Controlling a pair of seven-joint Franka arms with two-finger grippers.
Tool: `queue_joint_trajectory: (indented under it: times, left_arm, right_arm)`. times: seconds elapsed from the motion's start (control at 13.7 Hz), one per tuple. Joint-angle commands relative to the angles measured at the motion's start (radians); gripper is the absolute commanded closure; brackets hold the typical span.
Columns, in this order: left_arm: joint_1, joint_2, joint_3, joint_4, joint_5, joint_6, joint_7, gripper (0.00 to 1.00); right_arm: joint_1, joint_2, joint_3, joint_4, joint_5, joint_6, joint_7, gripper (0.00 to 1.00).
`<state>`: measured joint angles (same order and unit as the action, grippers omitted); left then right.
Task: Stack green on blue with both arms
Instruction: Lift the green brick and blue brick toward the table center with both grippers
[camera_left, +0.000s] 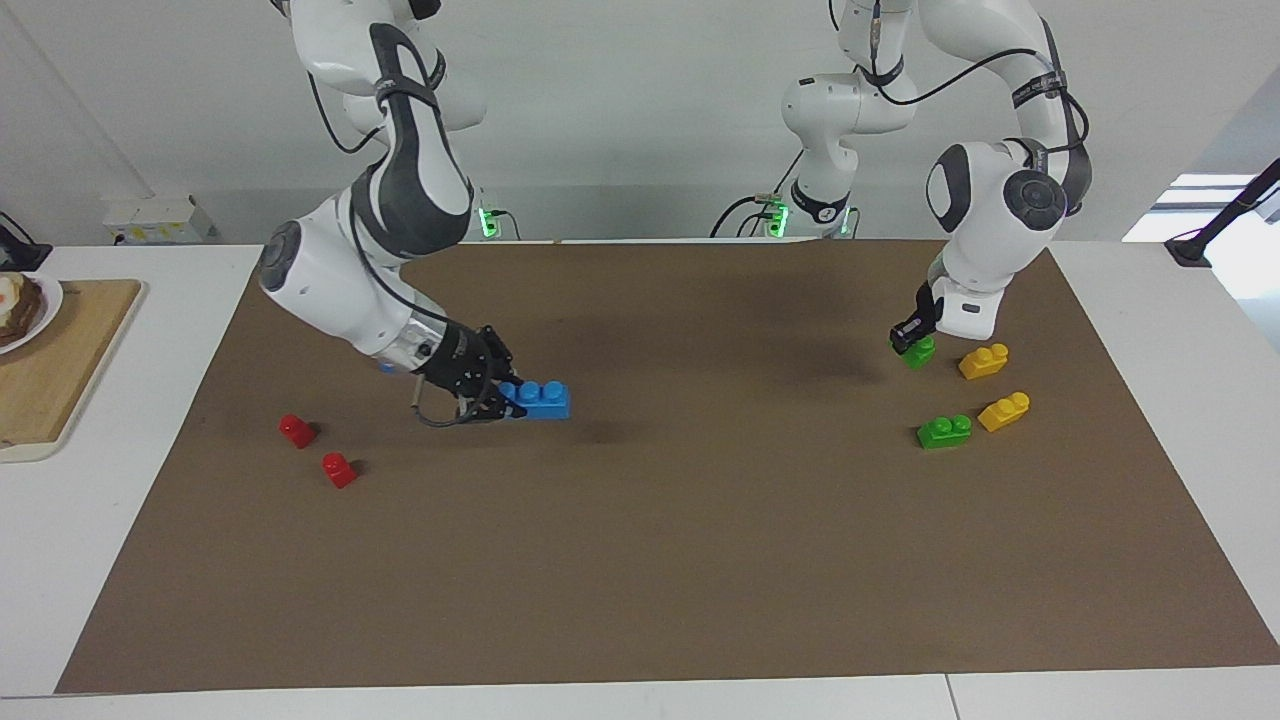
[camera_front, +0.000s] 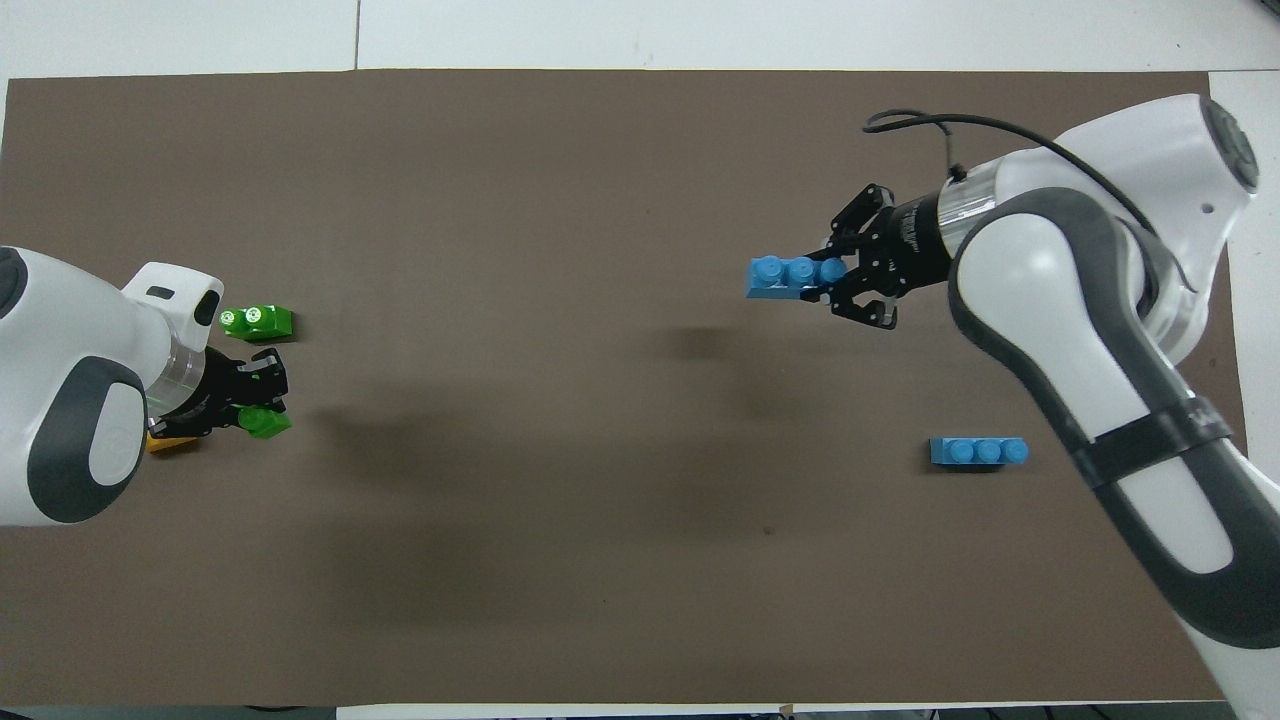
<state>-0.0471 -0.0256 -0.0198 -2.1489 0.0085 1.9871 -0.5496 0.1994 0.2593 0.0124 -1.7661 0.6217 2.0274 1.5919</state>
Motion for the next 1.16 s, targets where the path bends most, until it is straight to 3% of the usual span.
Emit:
queue_joint_trajectory:
  times: [0.0,0.15,0.44,0.73,0.95,1.09]
  left_arm:
    - [-0.011,0.036,0.005,0.058,-0.045,-0.033,-0.078,1.00]
    - [-0.013,0.039,0.005,0.070,-0.070,-0.043,-0.096,1.00]
    - [-0.083,0.039,0.005,0.072,-0.070,-0.050,-0.404,1.00]
    - [-0.143,0.039,0.003,0.073,-0.070,-0.019,-0.737,1.00]
    - [-0.158,0.042,0.003,0.081,-0.074,-0.008,-0.883,1.00]
    - [-0.157,0.062,0.001,0.138,-0.105,-0.016,-0.946,1.00]
  right_arm:
    - [0.096,-0.021,-0.006,-0.047,0.015,0.051,0.075,1.00]
    - [0.170,-0.041,-0.006,-0.107,0.015,0.118,0.077,1.00]
    - [0.287,-0.057,-0.005,-0.188,0.016,0.296,0.068,1.00]
    - [0.310,-0.048,-0.003,-0.211,0.087,0.397,0.077,1.00]
    - [0.339,-0.028,-0.003,-0.217,0.104,0.447,0.076,1.00]
    - [0.371,0.001,-0.003,-0.217,0.105,0.487,0.074,1.00]
